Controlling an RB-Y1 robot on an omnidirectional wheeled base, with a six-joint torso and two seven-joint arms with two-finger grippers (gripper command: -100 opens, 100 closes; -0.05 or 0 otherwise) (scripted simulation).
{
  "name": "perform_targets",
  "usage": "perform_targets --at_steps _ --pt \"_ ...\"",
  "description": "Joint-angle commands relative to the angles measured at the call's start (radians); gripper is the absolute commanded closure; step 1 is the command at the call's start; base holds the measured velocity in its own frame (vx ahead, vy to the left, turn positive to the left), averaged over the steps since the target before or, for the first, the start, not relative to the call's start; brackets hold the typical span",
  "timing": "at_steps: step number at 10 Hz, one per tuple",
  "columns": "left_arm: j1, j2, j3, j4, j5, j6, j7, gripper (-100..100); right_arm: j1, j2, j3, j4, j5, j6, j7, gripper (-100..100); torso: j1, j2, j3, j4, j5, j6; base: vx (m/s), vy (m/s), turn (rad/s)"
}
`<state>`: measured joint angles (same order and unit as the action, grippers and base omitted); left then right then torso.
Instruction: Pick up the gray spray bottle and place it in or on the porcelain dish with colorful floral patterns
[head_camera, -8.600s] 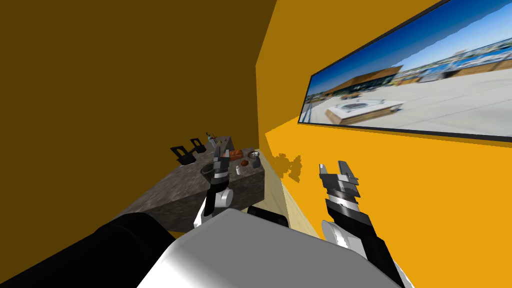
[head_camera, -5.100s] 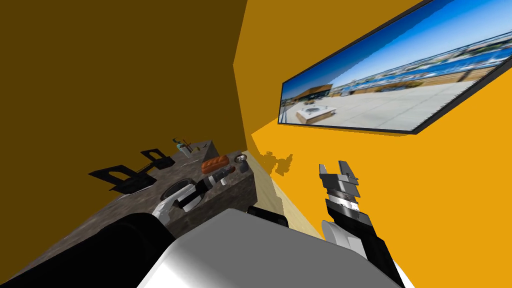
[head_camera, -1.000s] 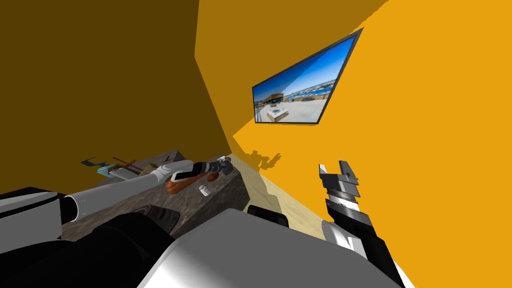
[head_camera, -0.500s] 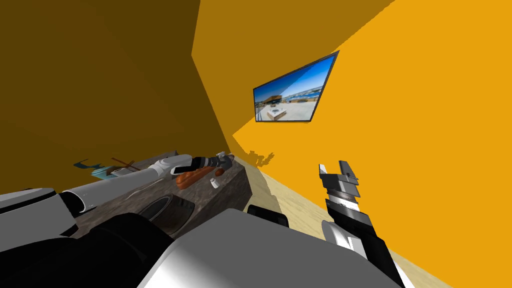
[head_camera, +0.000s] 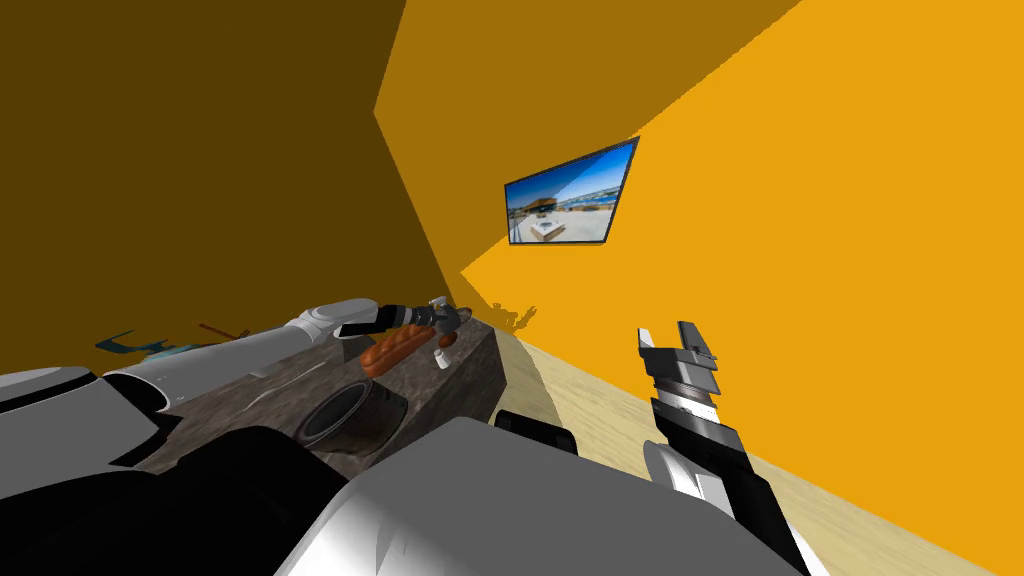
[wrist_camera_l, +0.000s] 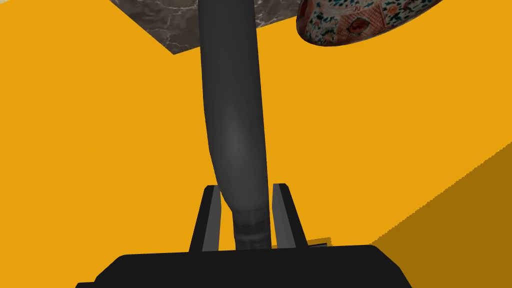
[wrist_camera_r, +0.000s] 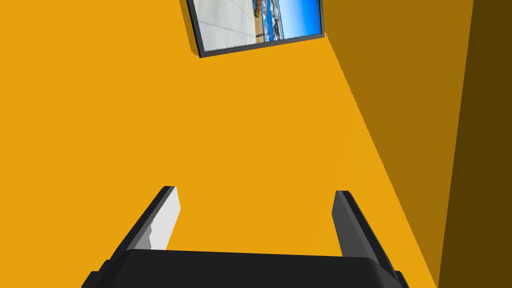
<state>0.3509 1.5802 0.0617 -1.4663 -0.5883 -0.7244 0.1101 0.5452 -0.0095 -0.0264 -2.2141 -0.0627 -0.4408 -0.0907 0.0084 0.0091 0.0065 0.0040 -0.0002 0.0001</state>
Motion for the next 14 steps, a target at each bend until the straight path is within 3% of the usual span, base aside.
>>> perform_targets --at_steps 1,5,12,13,14 --pt "0.007 0.027 -0.017 0.034 0.037 -0.007 0.034 100 0.000 0.000 0.000 0.000 0.000 0.000 0.000 0 0.000 0.000 0.000 0.000 0.000 0.000 -0.005 0.141 -0.106" --pt "0.033 0.066 -0.050 0.085 0.120 0.002 0.063 100 0.001 0.000 0.000 0.000 0.000 0.000 0.000 0 -0.004 -0.021 -0.013 -0.005 0.000 0.002 0.131 0.051 -0.044" --pt "0.079 0.127 -0.112 0.163 0.265 0.029 0.093 100 0.001 0.000 0.000 0.000 0.000 0.000 0.000 0 -0.005 -0.025 -0.016 -0.008 0.001 -0.001 0.138 0.012 -0.024" --pt "0.069 0.122 -0.110 0.157 0.248 0.024 0.090 100 0.001 0.000 0.000 0.000 0.000 0.000 0.000 0 -0.006 -0.026 -0.016 -0.008 0.001 -0.002 0.077 0.005 -0.002" --pt "0.068 0.123 -0.111 0.159 0.251 0.025 0.091 -100 0.001 0.000 0.000 0.000 0.000 0.000 0.000 0 -0.007 -0.021 -0.014 -0.008 0.001 -0.002 0.014 0.002 -0.003"
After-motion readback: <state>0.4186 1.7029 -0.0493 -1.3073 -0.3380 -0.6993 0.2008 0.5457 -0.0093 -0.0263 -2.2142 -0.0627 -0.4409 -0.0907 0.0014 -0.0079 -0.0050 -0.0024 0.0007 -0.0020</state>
